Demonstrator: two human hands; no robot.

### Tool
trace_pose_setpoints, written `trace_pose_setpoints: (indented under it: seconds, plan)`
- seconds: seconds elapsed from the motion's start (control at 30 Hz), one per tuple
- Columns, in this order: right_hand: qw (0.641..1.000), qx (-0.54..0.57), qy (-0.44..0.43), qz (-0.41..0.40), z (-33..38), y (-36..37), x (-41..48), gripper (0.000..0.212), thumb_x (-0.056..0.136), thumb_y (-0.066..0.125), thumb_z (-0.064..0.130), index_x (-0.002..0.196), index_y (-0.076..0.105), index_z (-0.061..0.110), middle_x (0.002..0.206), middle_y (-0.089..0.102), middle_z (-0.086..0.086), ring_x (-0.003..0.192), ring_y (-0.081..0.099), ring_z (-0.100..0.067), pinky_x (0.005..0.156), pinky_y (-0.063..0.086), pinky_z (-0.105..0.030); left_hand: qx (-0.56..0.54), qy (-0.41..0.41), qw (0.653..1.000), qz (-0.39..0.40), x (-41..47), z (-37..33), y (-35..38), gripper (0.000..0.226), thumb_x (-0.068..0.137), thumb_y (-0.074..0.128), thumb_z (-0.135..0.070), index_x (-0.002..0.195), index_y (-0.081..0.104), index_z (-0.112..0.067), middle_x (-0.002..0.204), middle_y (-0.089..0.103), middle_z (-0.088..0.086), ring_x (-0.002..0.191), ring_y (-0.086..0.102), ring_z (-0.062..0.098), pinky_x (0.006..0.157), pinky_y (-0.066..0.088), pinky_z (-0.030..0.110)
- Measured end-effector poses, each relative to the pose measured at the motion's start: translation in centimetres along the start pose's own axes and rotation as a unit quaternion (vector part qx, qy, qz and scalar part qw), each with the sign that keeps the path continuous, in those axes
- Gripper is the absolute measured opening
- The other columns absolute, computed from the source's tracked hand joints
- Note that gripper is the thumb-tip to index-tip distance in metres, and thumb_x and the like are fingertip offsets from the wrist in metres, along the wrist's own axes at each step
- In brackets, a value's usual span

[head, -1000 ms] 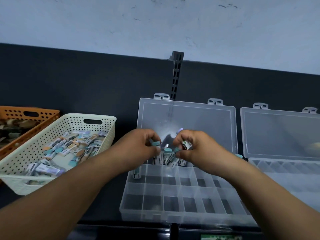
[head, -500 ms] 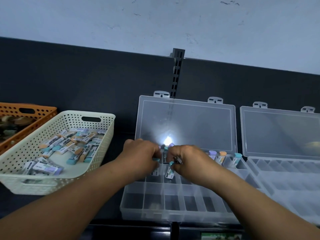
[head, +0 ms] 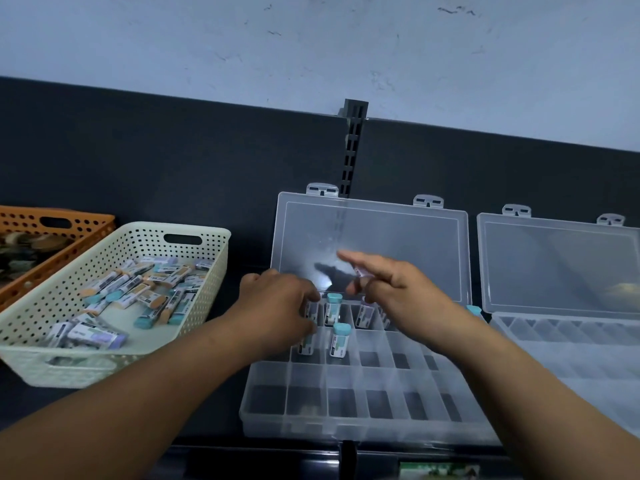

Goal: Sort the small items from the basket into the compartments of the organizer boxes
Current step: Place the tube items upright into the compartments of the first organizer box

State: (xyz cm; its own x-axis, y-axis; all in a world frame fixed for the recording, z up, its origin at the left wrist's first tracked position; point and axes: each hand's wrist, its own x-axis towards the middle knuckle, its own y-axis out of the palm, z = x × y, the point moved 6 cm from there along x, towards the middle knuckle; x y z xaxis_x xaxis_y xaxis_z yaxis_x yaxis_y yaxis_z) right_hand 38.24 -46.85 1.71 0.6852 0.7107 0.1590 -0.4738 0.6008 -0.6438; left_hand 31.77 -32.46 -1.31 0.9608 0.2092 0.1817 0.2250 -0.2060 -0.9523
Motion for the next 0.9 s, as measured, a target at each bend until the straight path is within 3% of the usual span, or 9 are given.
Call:
trace_pose_setpoints:
  seconds: [0.1, 0.23, 0.4, 0.5, 0.6, 0.73, 0.83, 0.9]
  plan:
    - [0.995, 0.092, 0.039, 0.001, 0.2, -1.1, -0.5, 0.059, 0.099, 0.047, 0.008, 0.135, 0.036, 0.054, 0.098, 0.071, 0.003, 0.073, 0.057, -0.011, 0.074, 0.051, -0.027, -0.026, 0.005, 0.999, -0.023, 0.0, -0.4, -0.9, 0.041, 0.082, 0.067, -0.043, 0.121, 0.058, -0.038, 0.109, 0.061, -0.016, 0.112, 0.044, 0.012, 0.093, 0.026, 0.032]
    - [0.984, 0.169, 0.060, -0.019, 0.2, -1.8, -1.0, 0.033, 0.098, 0.043, -0.002, 0.115, 0.054, 0.026, 0.097, 0.067, -0.009, 0.066, 0.058, -0.011, 0.069, 0.053, -0.023, -0.053, 0.002, 0.998, -0.039, -0.1, -0.5, -1.6, 0.038, 0.081, 0.068, -0.043, 0.118, 0.060, -0.036, 0.106, 0.061, -0.017, 0.108, 0.045, 0.010, 0.095, 0.028, 0.031]
    - [0.994, 0.065, 0.087, 0.003, -0.3, -1.8, -1.9, 0.014, 0.103, 0.041, 0.022, 0.111, 0.052, 0.022, 0.101, 0.070, -0.001, 0.090, 0.059, -0.018, 0.064, 0.042, -0.020, -0.078, -0.023, 0.995, -0.052, -0.5, 0.1, -2.3, 0.037, 0.080, 0.070, -0.044, 0.115, 0.062, -0.034, 0.096, 0.056, -0.019, 0.107, 0.049, 0.011, 0.099, 0.035, 0.035]
    - [0.995, 0.039, 0.091, 0.022, -0.9, -1.2, -1.8, 0.013, 0.102, 0.044, 0.024, 0.109, 0.055, 0.023, 0.096, 0.070, 0.005, 0.086, 0.056, -0.010, 0.065, 0.041, -0.018, -0.081, -0.037, 0.995, -0.049, -0.6, 0.9, -2.6, 0.038, 0.080, 0.069, -0.045, 0.115, 0.062, -0.033, 0.096, 0.058, -0.017, 0.105, 0.053, 0.013, 0.097, 0.040, 0.037]
    - [0.997, 0.018, 0.076, 0.012, -1.5, -0.7, -1.7, 0.007, 0.096, 0.055, 0.014, 0.101, 0.060, 0.017, 0.087, 0.067, -0.001, 0.072, 0.054, -0.008, 0.059, 0.043, -0.015, -0.079, -0.050, 0.995, -0.046, -0.7, 1.5, -2.8, 0.036, 0.082, 0.067, -0.043, 0.117, 0.061, -0.033, 0.098, 0.059, -0.015, 0.101, 0.054, 0.014, 0.094, 0.042, 0.037]
    - [0.998, -0.046, 0.050, 0.003, -2.3, -0.7, -1.4, 0.008, 0.087, 0.064, 0.001, 0.089, 0.061, 0.008, 0.081, 0.065, -0.013, 0.064, 0.056, -0.012, 0.065, 0.051, -0.027, -0.108, -0.063, 0.992, -0.033, -1.0, 2.0, -2.6, 0.036, 0.083, 0.067, -0.040, 0.118, 0.061, -0.031, 0.102, 0.061, -0.013, 0.104, 0.055, 0.014, 0.097, 0.042, 0.041]
    - [0.994, -0.094, 0.049, 0.005, -3.3, -0.4, -1.3, 0.014, 0.081, 0.068, 0.004, 0.080, 0.062, 0.016, 0.082, 0.068, -0.008, 0.076, 0.066, -0.020, 0.077, 0.056, -0.042, -0.125, -0.063, 0.990, -0.026, -1.1, 2.1, -2.2, 0.038, 0.083, 0.068, -0.040, 0.119, 0.062, -0.029, 0.105, 0.063, -0.011, 0.103, 0.056, 0.013, 0.097, 0.045, 0.040]
    - [0.991, -0.124, 0.054, 0.004, -4.0, 0.0, -1.3, 0.014, 0.080, 0.069, 0.011, 0.076, 0.061, 0.021, 0.081, 0.070, -0.002, 0.087, 0.069, -0.021, 0.077, 0.058, -0.043, -0.126, -0.062, 0.990, -0.024, -1.1, 2.3, -2.1, 0.039, 0.083, 0.068, -0.041, 0.119, 0.062, -0.029, 0.110, 0.064, -0.009, 0.104, 0.056, 0.013, 0.097, 0.045, 0.040]
